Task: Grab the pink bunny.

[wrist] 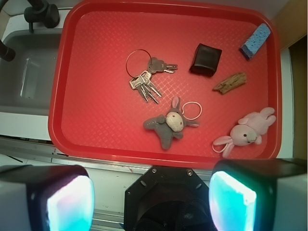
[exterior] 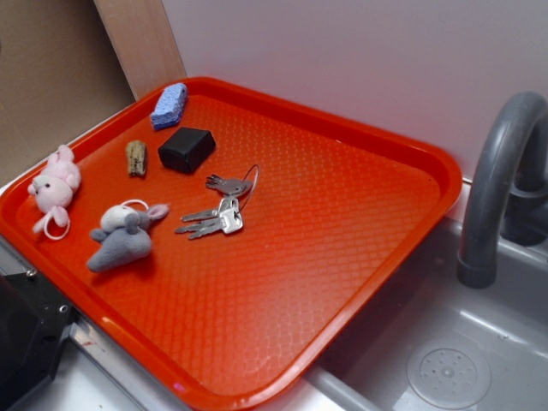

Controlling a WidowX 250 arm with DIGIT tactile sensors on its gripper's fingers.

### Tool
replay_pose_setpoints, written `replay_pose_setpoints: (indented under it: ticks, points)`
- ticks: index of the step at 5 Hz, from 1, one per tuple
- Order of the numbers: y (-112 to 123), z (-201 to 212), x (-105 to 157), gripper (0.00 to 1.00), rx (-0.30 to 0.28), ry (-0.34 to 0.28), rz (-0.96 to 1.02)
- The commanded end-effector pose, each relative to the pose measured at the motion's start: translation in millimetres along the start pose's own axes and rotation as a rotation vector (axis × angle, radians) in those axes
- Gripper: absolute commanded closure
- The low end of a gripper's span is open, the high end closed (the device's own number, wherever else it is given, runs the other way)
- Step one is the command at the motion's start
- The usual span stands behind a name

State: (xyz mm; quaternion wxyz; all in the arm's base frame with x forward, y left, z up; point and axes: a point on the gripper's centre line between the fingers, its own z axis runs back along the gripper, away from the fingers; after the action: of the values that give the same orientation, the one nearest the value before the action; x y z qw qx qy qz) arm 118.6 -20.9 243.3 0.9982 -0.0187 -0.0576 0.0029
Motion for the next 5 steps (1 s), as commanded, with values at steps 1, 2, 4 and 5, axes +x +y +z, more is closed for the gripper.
replay_pose_setpoints:
  ticks: [1, 2, 4, 5]
  points:
    - [0.0, 0.0, 0.0, 0.0, 0.0, 0.0, 0.0]
    - [16.8, -9.5, 19.5, 0.0, -0.001, -0.074, 0.082]
    - [69.0, -44.5, 50.9, 0.0, 0.13, -0.192, 0.283]
    - [97.6, -63.4, 51.1, 0.0, 0.246, -0.28, 0.404]
